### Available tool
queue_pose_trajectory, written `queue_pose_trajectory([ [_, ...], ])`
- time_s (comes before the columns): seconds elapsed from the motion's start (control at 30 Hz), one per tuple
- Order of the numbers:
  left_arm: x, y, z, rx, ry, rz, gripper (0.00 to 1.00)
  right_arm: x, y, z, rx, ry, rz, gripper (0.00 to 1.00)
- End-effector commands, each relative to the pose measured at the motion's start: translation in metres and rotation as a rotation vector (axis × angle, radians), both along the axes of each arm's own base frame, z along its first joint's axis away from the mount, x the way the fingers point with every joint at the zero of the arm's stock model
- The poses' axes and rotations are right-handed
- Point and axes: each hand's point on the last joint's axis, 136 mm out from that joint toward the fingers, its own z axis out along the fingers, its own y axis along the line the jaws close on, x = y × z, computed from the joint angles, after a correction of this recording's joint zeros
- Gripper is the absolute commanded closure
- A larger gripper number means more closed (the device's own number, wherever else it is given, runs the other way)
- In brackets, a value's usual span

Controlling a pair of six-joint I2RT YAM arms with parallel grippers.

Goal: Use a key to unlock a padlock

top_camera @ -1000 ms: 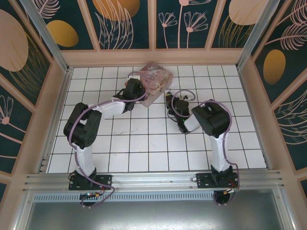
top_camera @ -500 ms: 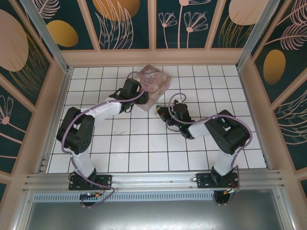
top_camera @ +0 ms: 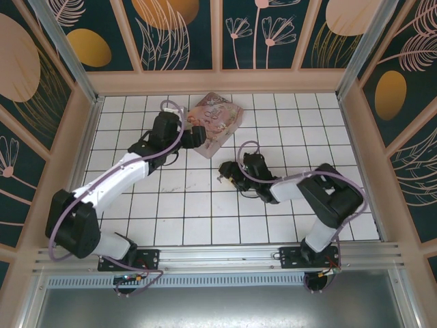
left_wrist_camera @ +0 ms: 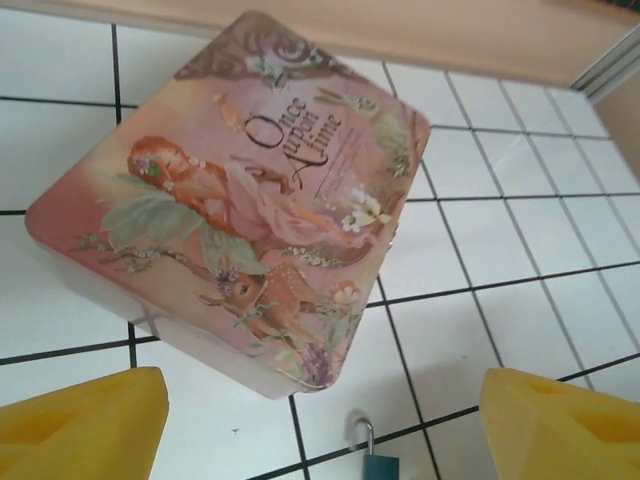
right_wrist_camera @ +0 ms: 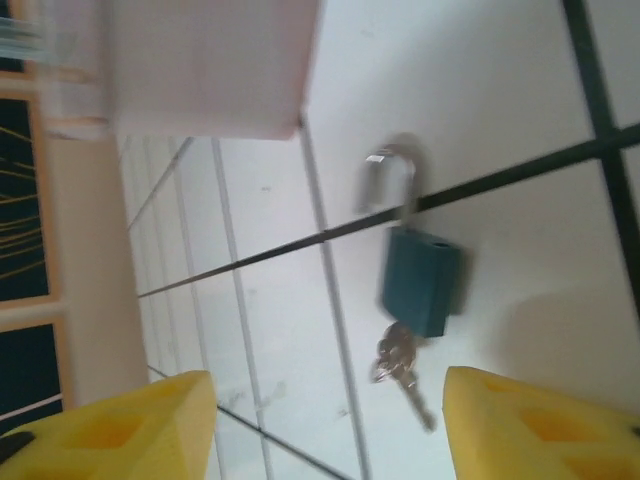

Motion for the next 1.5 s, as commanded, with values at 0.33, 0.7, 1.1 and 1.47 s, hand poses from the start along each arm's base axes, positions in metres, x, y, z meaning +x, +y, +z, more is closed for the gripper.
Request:
queue_pose_trajectory([
  [0.33, -0.015, 0.107, 0.077, 0.167, -0.299, 0.442, 0.04, 0.052, -0.165, 0.133, -0.450, -0.306, -0.365, 0.06],
  [0.7, -0.030, 0.191, 0.050, 0.460, -0.589, 0.661, 0.01, 0.094, -0.304, 0.160, -0.803, -0.438, -0.674, 0.01],
  [1.1, -0.031, 0.235, -0.046, 0.479, -0.554, 0.698, 0.01, 0.083, -0.355, 0.113, -1.027, -0.540, -0.726, 0.01],
  [1.47, -0.025, 0.245, -0.076, 0.348, -0.565, 0.597, 0.02, 0.060, -0.339, 0.074, -0.945, -0.746, -0.687, 0.01],
])
